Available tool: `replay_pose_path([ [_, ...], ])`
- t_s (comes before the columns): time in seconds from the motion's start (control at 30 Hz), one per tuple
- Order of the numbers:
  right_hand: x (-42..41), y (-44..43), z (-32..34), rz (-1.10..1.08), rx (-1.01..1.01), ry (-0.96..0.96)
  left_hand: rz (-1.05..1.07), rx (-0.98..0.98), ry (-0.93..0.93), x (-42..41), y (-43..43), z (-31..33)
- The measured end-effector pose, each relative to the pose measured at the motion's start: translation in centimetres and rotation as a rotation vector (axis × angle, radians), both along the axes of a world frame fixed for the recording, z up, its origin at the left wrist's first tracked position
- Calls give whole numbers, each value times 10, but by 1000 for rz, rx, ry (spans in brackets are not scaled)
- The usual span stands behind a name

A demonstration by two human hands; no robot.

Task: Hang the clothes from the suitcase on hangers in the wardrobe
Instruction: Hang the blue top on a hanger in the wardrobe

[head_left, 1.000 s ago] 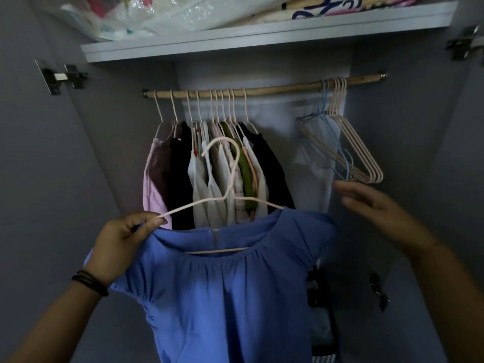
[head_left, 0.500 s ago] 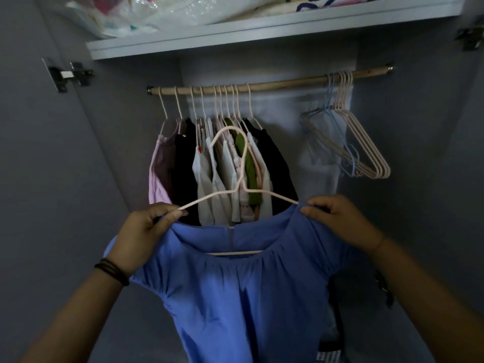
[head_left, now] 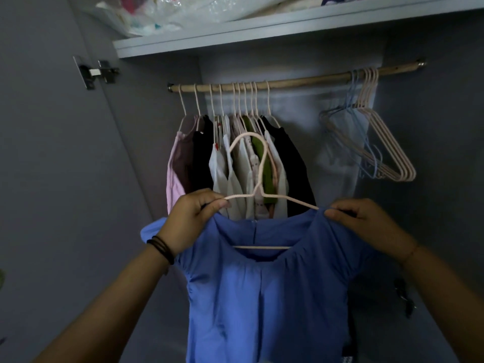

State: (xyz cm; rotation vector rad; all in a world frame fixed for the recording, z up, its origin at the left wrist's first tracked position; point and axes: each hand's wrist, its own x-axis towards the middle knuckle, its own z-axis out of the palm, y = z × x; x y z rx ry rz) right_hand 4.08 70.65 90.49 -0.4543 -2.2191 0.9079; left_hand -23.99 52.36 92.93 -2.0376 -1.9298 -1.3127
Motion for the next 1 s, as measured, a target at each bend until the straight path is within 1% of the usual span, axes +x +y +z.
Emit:
replay_pose_path([
  [0.07,4,5,2,11,27,2,9,16,-34,-6,-2,-2],
  [0.2,22,20,3,-86,89,54,91,39,-154,-17,-11,5],
  [0.27,23,19,10,-104,125,41,95,37,-180,-18,-13,6],
  [0.33,15,14,18,-91,170,-3,80,28,-162,-16,-9,5],
  [0.37,8,10,22,-73,163,-31,75,31,-147,-14,-7,3],
  [0.47,-20,-8,28,27,22,-141,55,31,-101,-3,3,-5],
  [0.53,-34,-16,24,50,54,-133,30,13,-129,4,4,-11],
  [0.6,-36,-13,21,26,15,-88,30,28,-180,1,-2,-15],
  [0.63,-34,-9,19,5,-19,-60,95,73,-167,-5,-7,-17],
  [0.67,-30,-5,17,-16,-47,-34,210,134,-176,-14,-14,-20],
  [0.7,-26,0,17,-29,-69,-15,367,191,-251,-23,-22,-26],
  [0.73,-23,2,18,-36,-86,-6,539,235,-403,-30,-30,-32],
  [0.77,-20,4,19,-51,-98,-14,709,267,-595,-35,-38,-40],
  [0.8,-18,7,20,-70,-97,-26,804,259,-790,-39,-43,-51],
  [0.83,-17,9,20,-81,-109,-32,786,201,-982,-40,-46,-61],
  [0.87,-15,11,22,-82,-124,-26,693,100,-1156,-38,-46,-69],
  [0.93,-13,13,23,-66,-169,7,442,-112,-1461,-32,-40,-77],
  [0.97,-13,15,22,-68,-165,4,335,-191,-1552,-30,-36,-78],
  [1.0,-13,16,21,-82,-151,0,259,-238,-1598,-29,-33,-77],
])
